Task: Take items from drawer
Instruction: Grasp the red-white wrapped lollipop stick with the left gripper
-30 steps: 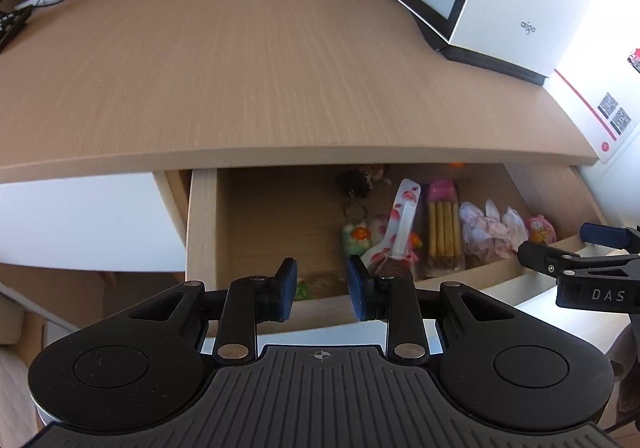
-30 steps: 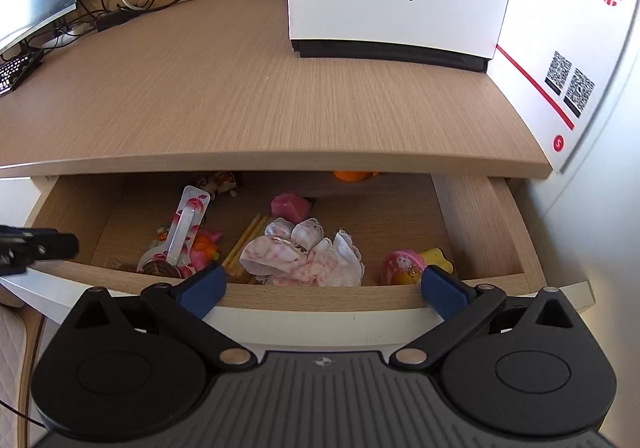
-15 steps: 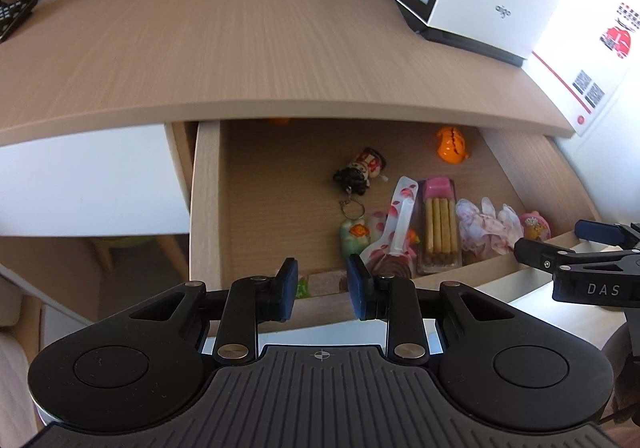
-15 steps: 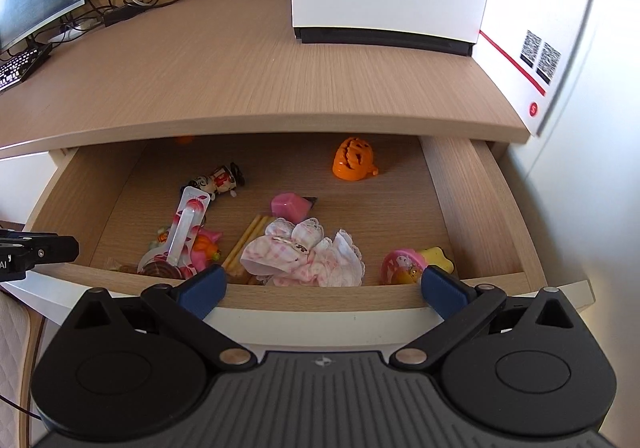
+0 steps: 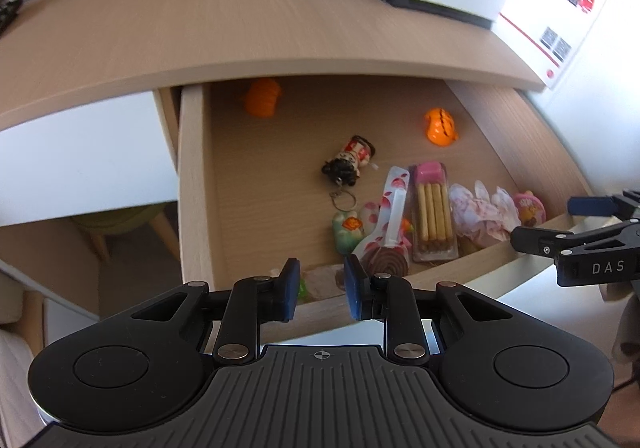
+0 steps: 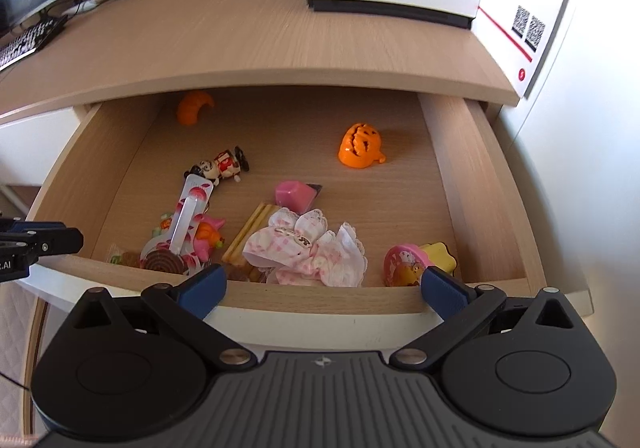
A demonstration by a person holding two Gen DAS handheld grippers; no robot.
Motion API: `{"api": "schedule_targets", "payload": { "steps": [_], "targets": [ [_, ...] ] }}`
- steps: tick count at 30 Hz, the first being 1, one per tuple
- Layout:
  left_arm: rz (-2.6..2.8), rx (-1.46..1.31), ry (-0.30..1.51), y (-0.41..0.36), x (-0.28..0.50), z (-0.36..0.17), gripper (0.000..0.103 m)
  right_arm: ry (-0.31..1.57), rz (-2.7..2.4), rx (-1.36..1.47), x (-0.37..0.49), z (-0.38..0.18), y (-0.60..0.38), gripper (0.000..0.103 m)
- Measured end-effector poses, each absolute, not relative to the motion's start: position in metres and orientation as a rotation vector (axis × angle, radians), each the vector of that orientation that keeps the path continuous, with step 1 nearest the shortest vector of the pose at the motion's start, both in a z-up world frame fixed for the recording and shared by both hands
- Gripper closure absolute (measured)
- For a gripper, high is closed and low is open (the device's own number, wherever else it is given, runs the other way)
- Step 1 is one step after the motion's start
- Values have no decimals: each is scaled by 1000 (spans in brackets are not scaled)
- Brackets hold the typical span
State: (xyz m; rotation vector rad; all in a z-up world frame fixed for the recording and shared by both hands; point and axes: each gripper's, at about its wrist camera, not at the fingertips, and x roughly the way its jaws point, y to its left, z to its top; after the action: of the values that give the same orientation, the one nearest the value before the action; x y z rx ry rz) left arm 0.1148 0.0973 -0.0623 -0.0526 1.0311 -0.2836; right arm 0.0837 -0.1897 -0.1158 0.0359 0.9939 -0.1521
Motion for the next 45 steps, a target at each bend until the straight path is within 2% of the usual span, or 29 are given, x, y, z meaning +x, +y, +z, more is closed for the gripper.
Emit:
{"api": "schedule_targets", "payload": {
  "steps": [7, 16, 20, 23, 26, 39, 45],
  "targets": [
    [-403, -30, 1091, 72, 150, -56, 76, 1032, -132, 33, 88, -108, -197, 0],
    [-442, 81, 1267, 16, 197, -96, 74, 1026, -143, 36, 97, -100, -211, 1],
    [-436, 87, 1287, 11, 201, -106, 66, 1063, -161, 67, 91, -111, -218, 1],
    [-417, 123, 1275, 11, 199, -106, 75, 1048, -167, 73, 86, -111, -220, 1],
    [-409, 110, 1279, 13, 195, -106, 77, 1048, -158, 72, 85, -110, -221, 1],
    [-440, 138, 1241, 26, 160, -101, 79, 1042, -138, 49, 65, -111, -215, 0],
    [-436, 54, 1216, 44, 138, -94, 81, 1045, -167, 56, 49, -112, -209, 0]
  ]
}}
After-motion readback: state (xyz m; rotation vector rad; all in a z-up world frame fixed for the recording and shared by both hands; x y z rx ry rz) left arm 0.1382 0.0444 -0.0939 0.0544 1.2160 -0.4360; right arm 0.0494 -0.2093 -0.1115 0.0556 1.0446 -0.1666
